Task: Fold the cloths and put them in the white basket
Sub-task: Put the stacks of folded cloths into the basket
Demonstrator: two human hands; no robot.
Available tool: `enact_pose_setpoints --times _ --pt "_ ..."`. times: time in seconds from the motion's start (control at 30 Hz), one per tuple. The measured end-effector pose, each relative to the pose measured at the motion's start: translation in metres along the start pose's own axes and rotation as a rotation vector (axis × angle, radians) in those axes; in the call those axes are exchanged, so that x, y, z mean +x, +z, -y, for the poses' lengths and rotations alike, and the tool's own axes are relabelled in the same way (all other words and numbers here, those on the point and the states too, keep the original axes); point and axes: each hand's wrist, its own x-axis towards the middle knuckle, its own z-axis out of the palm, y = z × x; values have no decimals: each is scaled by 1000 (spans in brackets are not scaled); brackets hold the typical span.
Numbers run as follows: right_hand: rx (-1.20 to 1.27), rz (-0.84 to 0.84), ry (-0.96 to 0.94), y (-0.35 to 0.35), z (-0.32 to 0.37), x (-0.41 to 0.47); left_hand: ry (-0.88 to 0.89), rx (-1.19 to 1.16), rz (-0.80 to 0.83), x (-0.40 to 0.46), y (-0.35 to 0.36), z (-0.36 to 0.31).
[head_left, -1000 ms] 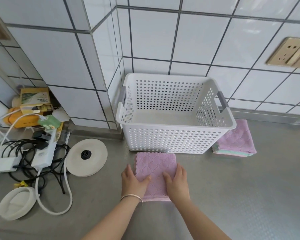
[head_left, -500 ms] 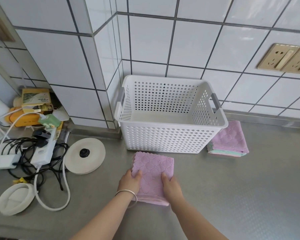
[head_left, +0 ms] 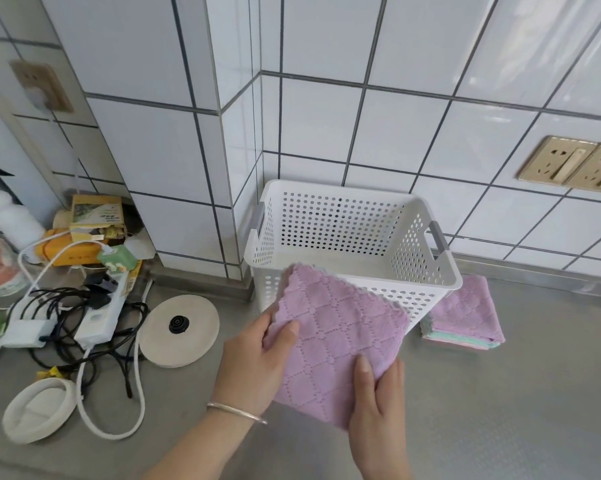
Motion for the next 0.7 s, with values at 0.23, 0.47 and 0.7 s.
enact_pose_setpoints --times 0.23,0.47,0.7 --pt "-55 50 -336 -2 62 71 186 -10 -57 51 -20 -70" --pt "-100 37 -132 11 91 183 196 126 7 152 -2 -104" --pt "-162 303 431 34 12 294 -164 482 339 259 54 -66"
